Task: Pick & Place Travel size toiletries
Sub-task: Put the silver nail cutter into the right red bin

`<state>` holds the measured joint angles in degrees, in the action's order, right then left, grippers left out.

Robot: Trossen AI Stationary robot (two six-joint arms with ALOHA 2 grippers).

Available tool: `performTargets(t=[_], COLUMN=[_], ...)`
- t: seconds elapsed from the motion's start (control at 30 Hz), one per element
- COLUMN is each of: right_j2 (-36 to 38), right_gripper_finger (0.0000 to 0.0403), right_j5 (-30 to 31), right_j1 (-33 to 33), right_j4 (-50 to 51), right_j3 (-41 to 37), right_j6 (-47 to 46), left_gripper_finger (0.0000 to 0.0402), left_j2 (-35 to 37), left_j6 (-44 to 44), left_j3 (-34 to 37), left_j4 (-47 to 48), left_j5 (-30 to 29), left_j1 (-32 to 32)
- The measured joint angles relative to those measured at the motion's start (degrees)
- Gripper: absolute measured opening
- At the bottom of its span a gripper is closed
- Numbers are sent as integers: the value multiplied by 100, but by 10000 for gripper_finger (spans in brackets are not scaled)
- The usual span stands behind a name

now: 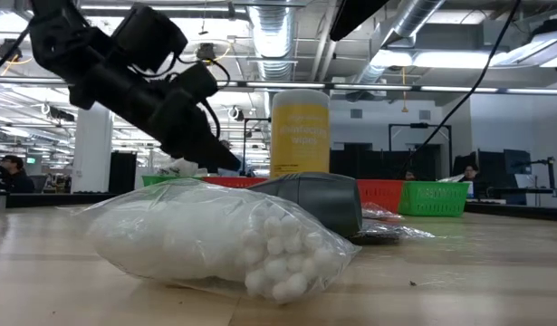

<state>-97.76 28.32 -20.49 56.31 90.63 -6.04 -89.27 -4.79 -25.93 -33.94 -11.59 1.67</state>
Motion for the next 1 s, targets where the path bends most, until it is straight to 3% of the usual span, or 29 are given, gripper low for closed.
performTargets(t=[0.17, 0.67, 1.0], right_j2=[0, 0, 2], right_gripper_finger=[113, 113, 113], right_j5=[0, 0, 0], right_j1=[0, 0, 0], right_j4=[-2, -20, -20], right_j3=[0, 0, -1], right_j6=[0, -2, -4], left_gripper_finger=[163, 163, 163], left_j2=[-404, -1226, -1840], left_j6=[17, 876, 904], left_j3=[-33, -615, -1009], left_j4=[-439, -513, -514], left_j5=[211, 207, 197], left_j1=[-2, -2, -55])
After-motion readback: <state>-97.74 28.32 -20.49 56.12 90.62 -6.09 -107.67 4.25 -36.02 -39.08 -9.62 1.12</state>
